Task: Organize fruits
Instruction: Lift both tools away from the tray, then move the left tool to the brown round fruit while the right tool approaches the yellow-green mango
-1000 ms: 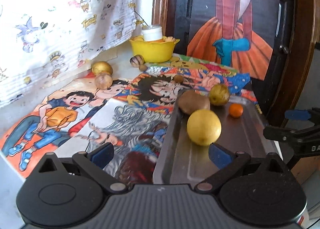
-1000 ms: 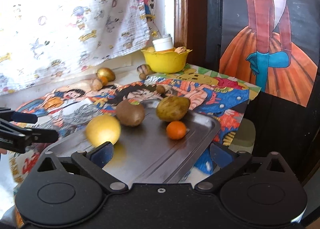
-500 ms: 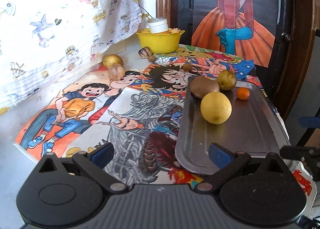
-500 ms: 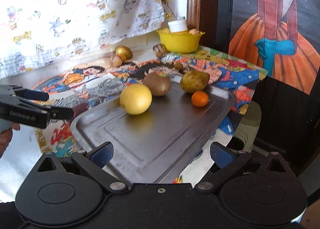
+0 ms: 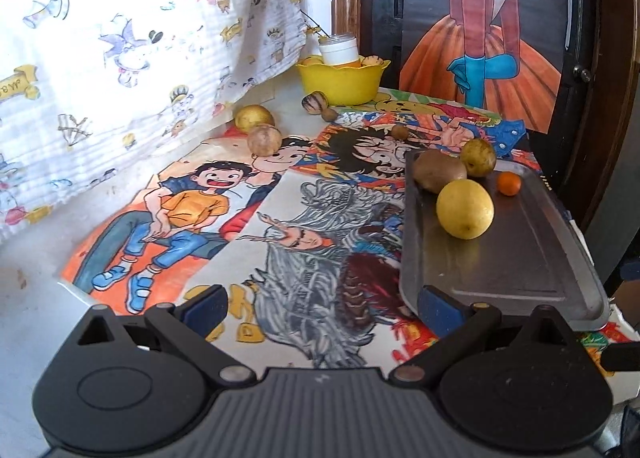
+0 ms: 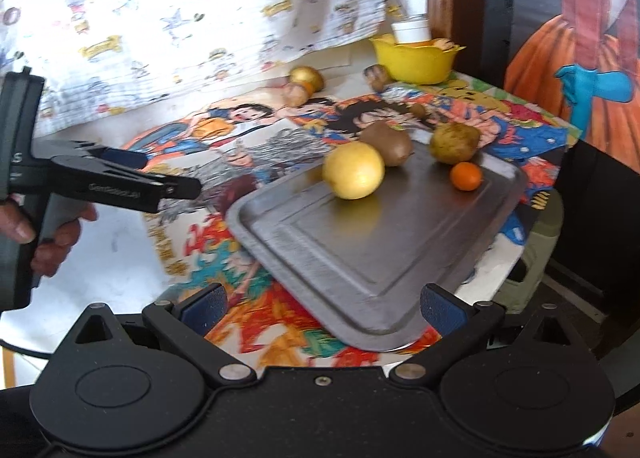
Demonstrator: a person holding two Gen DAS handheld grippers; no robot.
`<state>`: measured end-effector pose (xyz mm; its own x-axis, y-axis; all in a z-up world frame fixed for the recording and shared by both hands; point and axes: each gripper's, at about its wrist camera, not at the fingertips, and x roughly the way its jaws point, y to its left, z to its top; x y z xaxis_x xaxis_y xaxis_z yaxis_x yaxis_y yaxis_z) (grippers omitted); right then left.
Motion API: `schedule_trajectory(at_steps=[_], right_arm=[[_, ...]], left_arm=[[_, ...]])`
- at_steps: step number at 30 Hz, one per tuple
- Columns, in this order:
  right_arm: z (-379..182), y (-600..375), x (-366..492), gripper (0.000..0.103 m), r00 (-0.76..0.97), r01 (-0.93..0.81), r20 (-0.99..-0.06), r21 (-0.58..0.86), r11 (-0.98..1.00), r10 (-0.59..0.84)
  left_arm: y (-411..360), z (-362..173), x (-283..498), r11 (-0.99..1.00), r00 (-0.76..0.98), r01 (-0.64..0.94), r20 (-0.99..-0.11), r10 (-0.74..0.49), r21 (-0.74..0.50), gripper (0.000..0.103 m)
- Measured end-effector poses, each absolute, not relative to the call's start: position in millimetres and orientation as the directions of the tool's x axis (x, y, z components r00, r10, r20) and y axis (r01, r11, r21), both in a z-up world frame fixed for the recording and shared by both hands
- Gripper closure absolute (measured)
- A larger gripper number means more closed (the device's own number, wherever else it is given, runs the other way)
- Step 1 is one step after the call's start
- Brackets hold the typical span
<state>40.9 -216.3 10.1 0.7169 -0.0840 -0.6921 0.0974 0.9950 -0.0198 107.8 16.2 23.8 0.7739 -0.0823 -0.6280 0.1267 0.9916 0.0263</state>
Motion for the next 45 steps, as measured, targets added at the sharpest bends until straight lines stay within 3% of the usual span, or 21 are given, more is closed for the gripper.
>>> schedule_trajectory(at_steps=[12, 23, 32, 35, 40, 45], right_arm=[[31.0, -201.2, 69.0, 0.001, 0.699, 0.04, -0.715, 0.067, 0.997, 0.02], [118.9, -202.6, 120.2, 0.001, 0.735, 0.048, -0.678, 0.089, 0.995, 0.025], [215.3, -225.8, 205.9, 0.001, 0.698, 0.184, -0.715, 0.236, 0.954, 0.042], [234.4, -231.4, 240.5, 0.001, 0.682, 0.19, -0.731, 0.21, 0.959, 0.025], [225.4, -244.0, 300.1, 0.001, 0.648, 0.161, -0.762, 0.111, 0.981, -0.02], [182.2, -269.4, 361.1, 0.001, 0.615, 0.151, -0.789, 0.123, 0.981, 0.005]], left_arm=[[45.2, 31.6, 120.3, 0.992, 0.781, 0.104, -0.623, -0.036, 0.073, 0.0], [71.1, 60.8, 148.8, 0.989, 0.828, 0.071, -0.56, 0.015, 0.131, 0.0], [71.3, 104.9, 170.2, 0.99, 0.879, 0.052, -0.477, 0.019, 0.135, 0.0], [68.0, 111.5, 183.3, 0.99, 0.887, 0.049, -0.461, 0.017, 0.131, 0.0], [61.9, 97.2, 214.8, 0.994, 0.887, 0.029, -0.461, 0.023, 0.106, 0.0], [55.1, 73.4, 246.1, 0.995, 0.875, 0.033, -0.484, 0.018, 0.096, 0.0]])
